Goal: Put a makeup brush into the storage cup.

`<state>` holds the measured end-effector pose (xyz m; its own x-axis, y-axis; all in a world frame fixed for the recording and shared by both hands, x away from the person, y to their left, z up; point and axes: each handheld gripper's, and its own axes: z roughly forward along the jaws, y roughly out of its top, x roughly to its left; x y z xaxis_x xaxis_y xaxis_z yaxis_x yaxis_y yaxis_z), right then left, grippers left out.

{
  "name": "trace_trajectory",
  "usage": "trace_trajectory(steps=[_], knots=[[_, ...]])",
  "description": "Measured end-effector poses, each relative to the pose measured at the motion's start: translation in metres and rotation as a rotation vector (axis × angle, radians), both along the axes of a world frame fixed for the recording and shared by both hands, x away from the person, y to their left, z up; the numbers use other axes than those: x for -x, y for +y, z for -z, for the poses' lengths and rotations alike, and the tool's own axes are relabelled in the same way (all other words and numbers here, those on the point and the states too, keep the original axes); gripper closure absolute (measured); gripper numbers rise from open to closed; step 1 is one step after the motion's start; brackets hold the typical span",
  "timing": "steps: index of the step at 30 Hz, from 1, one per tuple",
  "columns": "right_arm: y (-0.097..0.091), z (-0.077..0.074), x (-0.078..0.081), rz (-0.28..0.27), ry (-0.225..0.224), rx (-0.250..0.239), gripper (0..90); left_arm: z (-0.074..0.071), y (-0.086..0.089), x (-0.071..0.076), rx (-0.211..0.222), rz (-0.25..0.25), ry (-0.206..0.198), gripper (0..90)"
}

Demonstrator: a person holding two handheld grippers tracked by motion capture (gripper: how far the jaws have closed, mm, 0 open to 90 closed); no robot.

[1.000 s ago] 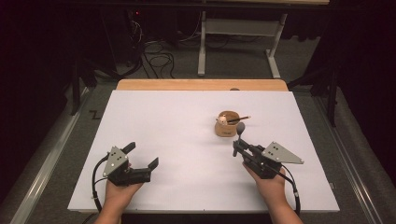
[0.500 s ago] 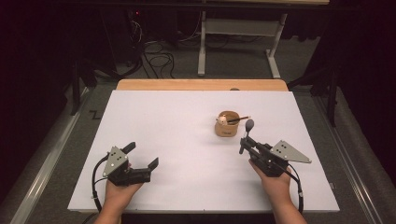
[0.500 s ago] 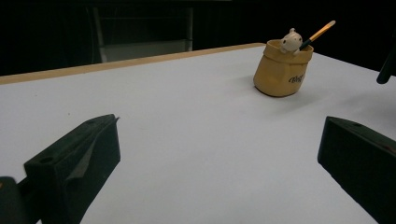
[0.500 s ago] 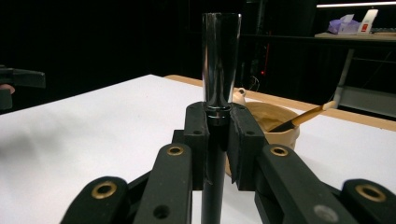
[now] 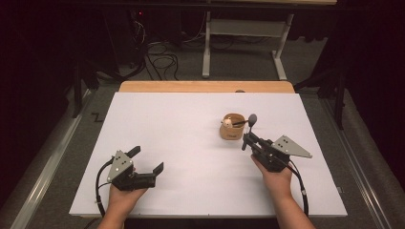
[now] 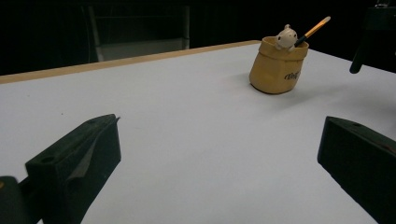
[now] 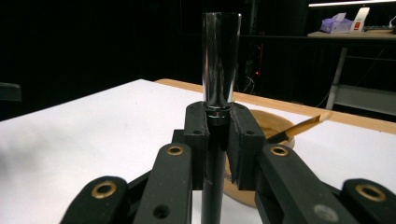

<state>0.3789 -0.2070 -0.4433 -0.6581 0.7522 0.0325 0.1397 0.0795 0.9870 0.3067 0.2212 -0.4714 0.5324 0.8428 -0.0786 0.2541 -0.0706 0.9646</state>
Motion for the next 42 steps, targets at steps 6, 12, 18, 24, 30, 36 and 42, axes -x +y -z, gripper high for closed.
trace_trajectory(steps=[6, 12, 18, 24, 30, 36, 42], knots=[[0.003, -0.005, -0.013, 0.025, 0.003, 0.002, 80.5, 0.0, 0.001, 0.0, -0.003, 0.003, 0.002, 0.5], [0.011, -0.011, -0.027, 0.047, 0.007, -0.001, 80.5, 0.0, 0.0, 0.001, -0.001, 0.008, 0.0, 0.6], [0.017, -0.013, -0.036, 0.052, 0.001, 0.004, 80.5, 0.0, 0.0, 0.001, -0.004, 0.012, 0.001, 0.6], [0.02, -0.017, -0.041, 0.054, -0.002, -0.005, 80.5, 0.0, 0.0, 0.001, -0.002, 0.012, 0.002, 0.8], [0.021, -0.02, -0.049, 0.064, -0.003, -0.005, 80.5, 0.0, 0.0, 0.001, -0.003, 0.012, 0.001, 0.8], [0.022, -0.023, -0.053, 0.077, 0.004, -0.017, 80.6, -0.001, 0.001, 0.001, -0.001, 0.011, 0.0, 0.8], [0.022, -0.026, -0.059, 0.09, 0.003, -0.018, 80.5, -0.001, 0.001, 0.001, 0.003, 0.008, -0.002, 0.8]])
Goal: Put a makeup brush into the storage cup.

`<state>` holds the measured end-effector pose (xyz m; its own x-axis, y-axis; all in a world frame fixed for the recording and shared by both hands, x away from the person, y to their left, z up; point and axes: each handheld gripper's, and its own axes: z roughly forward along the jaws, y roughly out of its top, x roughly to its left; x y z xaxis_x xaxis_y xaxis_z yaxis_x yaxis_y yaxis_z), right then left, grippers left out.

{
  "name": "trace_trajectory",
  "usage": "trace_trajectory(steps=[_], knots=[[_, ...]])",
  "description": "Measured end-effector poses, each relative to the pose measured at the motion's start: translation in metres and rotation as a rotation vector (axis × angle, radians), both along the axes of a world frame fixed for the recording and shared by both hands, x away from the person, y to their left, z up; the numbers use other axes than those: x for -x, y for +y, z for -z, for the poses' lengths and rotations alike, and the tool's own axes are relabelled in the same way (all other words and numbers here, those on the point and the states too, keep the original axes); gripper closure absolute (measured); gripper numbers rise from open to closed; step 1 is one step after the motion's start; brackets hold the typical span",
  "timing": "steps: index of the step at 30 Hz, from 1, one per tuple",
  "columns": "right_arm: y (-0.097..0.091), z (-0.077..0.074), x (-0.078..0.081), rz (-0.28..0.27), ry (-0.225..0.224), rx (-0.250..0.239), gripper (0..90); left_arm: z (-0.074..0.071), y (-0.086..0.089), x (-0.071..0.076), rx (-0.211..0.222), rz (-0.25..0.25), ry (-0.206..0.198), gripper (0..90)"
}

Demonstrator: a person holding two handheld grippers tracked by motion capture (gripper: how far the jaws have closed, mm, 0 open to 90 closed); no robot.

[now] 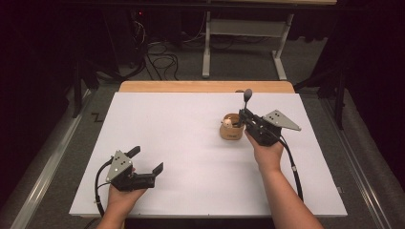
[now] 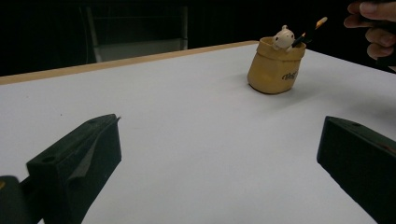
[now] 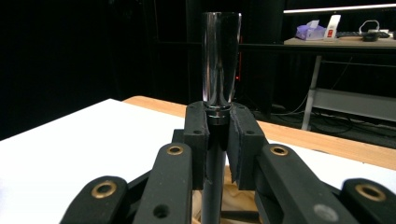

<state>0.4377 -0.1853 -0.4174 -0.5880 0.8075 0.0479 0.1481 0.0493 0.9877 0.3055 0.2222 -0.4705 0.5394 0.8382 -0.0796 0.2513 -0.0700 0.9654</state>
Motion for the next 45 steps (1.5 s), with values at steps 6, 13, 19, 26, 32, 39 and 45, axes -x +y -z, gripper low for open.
trace_trajectory(steps=[6, 13, 19, 26, 32, 39, 45], knots=[[0.002, -0.004, -0.003, 0.002, -0.004, 0.002, 80.5, 0.0, 0.0, 0.0, 0.0, -0.001, -0.001, 0.8], [0.003, -0.003, -0.006, 0.006, -0.004, 0.016, 80.5, 0.0, 0.0, 0.0, -0.001, 0.0, -0.001, 0.8], [0.002, -0.002, -0.009, 0.013, 0.005, 0.011, 80.5, 0.0, 0.001, 0.0, 0.003, 0.0, -0.003, 0.8], [0.002, 0.0, -0.011, 0.019, 0.005, 0.019, 80.5, 0.0, 0.001, 0.001, 0.001, 0.0, 0.0, 0.7], [0.003, 0.003, -0.012, 0.016, 0.015, 0.028, 80.5, 0.0, 0.002, 0.0, 0.003, -0.001, 0.0, 0.8], [0.007, 0.007, -0.013, 0.017, 0.025, 0.045, 80.5, 0.0, 0.002, 0.0, 0.005, -0.001, 0.0, 0.8], [0.009, 0.01, -0.014, 0.022, 0.025, 0.054, 80.4, 0.0, 0.002, 0.0, 0.007, -0.001, -0.001, 0.8]])
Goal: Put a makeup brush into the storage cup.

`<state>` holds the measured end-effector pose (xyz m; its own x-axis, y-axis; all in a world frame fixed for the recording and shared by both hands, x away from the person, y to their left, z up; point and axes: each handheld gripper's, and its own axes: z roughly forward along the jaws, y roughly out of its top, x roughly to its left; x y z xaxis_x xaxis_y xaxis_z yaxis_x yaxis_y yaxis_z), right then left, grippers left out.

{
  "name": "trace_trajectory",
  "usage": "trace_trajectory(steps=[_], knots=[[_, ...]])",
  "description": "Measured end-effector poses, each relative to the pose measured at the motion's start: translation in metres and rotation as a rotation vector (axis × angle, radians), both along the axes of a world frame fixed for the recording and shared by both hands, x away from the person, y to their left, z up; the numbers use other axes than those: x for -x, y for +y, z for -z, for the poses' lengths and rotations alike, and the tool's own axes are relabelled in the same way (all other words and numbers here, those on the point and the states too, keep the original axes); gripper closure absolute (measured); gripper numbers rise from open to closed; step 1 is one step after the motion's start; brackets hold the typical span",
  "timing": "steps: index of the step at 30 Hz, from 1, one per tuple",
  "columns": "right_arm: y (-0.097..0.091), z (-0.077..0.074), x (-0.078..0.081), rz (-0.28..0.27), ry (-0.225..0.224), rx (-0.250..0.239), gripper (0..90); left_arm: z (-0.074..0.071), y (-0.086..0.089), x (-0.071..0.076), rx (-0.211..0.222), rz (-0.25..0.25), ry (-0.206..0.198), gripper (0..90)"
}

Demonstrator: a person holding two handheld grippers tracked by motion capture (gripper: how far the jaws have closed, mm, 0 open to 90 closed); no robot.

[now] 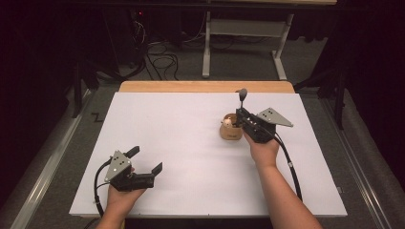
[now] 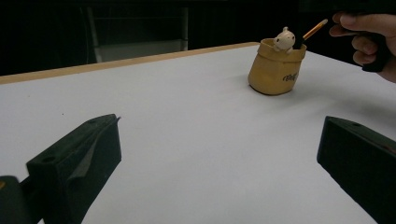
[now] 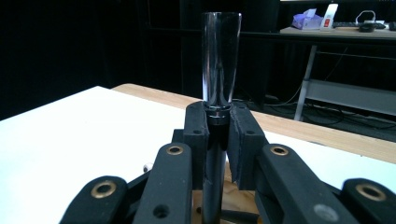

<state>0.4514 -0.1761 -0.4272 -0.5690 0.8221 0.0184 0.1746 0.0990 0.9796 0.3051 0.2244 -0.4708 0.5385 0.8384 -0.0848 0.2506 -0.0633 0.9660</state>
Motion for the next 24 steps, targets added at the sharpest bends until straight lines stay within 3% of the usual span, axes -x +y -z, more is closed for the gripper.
trace_trajectory(steps=[24], knots=[[0.004, 0.015, 0.0, 0.004, 0.033, 0.041, 80.1, 0.0, 0.002, 0.002, 0.002, -0.005, 0.004, 0.8]])
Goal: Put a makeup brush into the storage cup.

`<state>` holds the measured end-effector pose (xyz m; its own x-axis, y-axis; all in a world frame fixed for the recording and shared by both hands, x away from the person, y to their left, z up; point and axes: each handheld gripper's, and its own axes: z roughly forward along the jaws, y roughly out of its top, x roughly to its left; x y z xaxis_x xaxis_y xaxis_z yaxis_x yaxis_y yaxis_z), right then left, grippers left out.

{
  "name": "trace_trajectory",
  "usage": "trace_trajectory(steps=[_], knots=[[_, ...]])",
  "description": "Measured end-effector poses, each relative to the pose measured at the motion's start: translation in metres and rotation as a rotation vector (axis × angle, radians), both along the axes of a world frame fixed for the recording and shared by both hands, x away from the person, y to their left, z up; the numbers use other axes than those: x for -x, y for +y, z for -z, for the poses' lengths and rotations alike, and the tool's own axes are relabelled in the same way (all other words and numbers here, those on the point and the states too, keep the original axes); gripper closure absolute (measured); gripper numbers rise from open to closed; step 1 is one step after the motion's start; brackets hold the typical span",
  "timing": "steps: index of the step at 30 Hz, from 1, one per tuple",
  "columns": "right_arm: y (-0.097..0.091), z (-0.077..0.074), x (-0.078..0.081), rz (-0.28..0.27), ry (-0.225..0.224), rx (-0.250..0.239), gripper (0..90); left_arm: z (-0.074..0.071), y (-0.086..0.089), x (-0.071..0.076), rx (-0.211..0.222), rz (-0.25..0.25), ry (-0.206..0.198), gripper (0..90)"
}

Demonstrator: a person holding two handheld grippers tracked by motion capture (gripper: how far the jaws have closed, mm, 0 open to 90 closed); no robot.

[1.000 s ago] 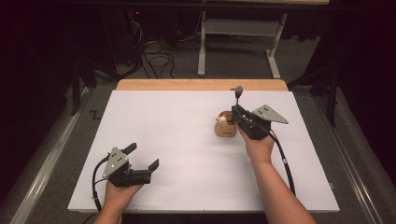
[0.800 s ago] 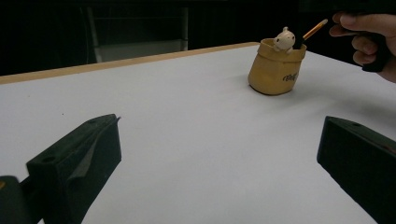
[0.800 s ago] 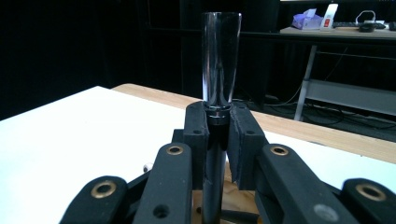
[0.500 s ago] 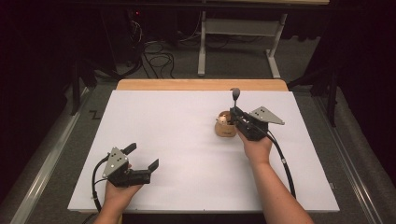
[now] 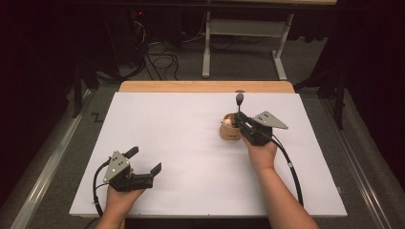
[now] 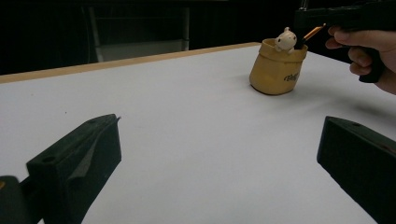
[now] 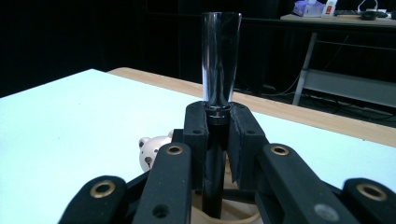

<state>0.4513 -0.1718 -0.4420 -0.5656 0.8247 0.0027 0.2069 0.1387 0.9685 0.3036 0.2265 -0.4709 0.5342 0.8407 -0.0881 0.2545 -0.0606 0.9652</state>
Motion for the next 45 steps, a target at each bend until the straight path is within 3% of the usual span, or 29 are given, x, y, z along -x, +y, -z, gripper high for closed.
trace_trajectory(steps=[13, 16, 20, 25, 45], knots=[[0.0, 0.007, 0.0, 0.004, 0.019, 0.017, 80.0, 0.0, 0.001, 0.001, 0.003, 0.0, 0.0, 0.8], [-0.002, 0.009, 0.0, 0.015, 0.017, -0.004, 79.4, 0.0, 0.001, 0.001, 0.0, -0.001, 0.001, 0.8], [-0.008, 0.009, 0.0, 0.009, 0.015, -0.016, 66.7, 0.001, 0.0, 0.0, 0.003, 0.0, 0.001, 0.8], [-0.007, 0.003, 0.004, 0.002, -0.004, -0.029, 63.5, 0.001, -0.001, 0.0, 0.001, 0.002, 0.0, 0.8], [-0.008, 0.0, 0.006, -0.012, -0.002, -0.028, 63.3, 0.001, -0.001, 0.0, 0.002, 0.001, 0.0, 0.8]])
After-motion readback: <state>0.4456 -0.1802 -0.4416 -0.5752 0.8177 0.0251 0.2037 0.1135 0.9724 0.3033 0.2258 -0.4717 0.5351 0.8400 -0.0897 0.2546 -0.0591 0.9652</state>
